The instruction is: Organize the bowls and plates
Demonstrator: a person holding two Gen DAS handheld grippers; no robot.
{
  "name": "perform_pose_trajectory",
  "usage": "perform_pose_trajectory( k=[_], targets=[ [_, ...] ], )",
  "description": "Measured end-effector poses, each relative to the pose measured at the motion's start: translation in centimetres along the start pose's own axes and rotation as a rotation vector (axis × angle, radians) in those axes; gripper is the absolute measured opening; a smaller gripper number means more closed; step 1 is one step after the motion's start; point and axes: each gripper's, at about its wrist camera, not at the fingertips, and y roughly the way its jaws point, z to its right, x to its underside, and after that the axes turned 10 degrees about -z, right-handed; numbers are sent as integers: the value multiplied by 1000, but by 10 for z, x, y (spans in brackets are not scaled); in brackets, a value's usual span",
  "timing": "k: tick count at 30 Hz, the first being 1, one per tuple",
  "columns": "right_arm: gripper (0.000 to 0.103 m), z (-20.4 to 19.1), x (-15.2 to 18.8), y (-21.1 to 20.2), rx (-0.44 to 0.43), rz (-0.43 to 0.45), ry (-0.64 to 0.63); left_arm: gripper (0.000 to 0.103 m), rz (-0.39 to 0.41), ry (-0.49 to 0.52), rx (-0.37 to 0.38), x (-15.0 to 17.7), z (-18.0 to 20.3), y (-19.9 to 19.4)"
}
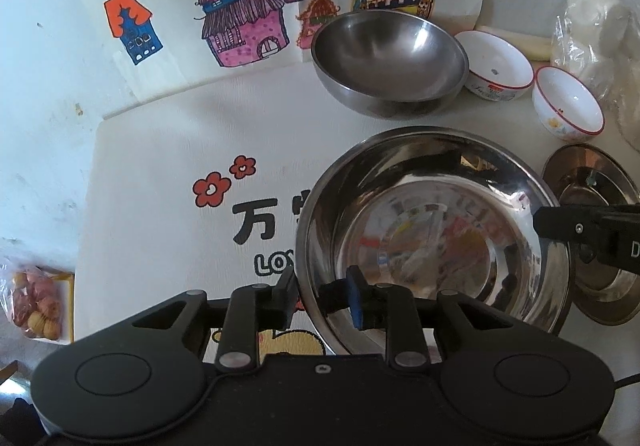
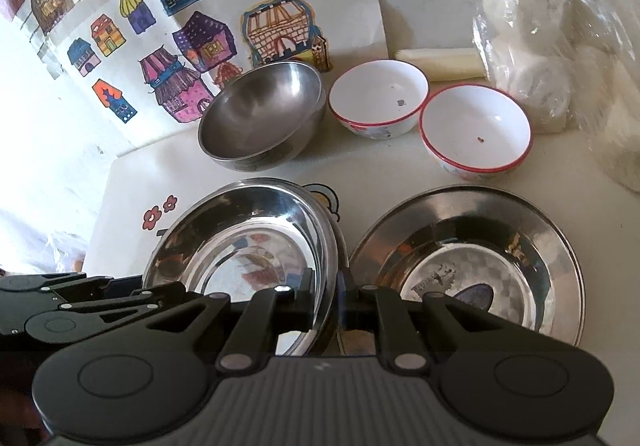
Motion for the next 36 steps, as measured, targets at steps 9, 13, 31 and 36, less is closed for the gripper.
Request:
perform_pose_trajectory(
  k=[9, 13, 31, 36],
  targets=[
    [19, -5, -5, 0, 29, 9, -13, 33, -10, -12, -10, -1, 3, 3],
    [21, -2, -6, 0, 32, 5, 1, 59, 2, -31, -32, 1, 4, 0],
    [95, 38, 10, -59, -61, 99, 18, 100, 55, -168, -79, 13, 7, -48],
    [103, 70, 21, -77, -74, 82, 46, 101, 13, -187, -22, 22, 24, -58]
  ],
)
